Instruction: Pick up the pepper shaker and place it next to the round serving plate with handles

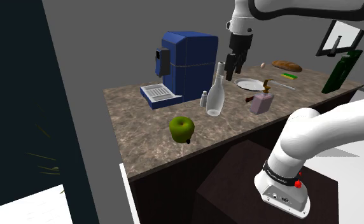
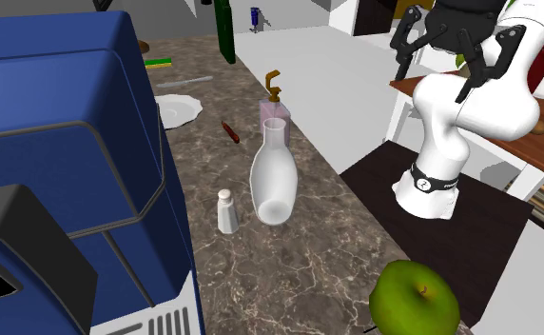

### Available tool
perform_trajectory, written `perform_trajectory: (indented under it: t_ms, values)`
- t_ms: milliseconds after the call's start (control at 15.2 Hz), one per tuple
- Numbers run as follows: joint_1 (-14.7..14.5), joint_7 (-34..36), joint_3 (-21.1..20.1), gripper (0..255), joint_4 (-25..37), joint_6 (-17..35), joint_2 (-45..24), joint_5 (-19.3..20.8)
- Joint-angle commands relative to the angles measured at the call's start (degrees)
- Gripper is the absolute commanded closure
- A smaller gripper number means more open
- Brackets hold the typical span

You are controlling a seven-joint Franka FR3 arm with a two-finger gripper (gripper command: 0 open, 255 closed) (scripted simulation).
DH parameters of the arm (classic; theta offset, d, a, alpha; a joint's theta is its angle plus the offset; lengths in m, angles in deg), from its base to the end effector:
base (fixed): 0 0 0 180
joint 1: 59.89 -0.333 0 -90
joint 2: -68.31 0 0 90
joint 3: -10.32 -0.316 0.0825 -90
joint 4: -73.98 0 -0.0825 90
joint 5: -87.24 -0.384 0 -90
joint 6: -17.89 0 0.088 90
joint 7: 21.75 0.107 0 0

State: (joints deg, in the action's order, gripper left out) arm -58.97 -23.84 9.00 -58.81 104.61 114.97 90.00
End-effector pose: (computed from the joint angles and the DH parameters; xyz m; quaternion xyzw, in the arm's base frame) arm 0.2935 -0.0008 0.6122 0.9993 0.0166 0.0045 0.0325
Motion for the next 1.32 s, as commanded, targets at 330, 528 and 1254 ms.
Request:
perform_trajectory:
  t_ms: [330,528,1254]
  values:
    - [0.8,-5.0,4.1,0,-2.4,8.4,-5.4,3.0]
    - [1.2,-7.9,6.5,0,-2.9,13.4,-9.5,4.5]
    - [2.1,-18.7,14.4,0,1.6,30.1,-29.3,6.2]
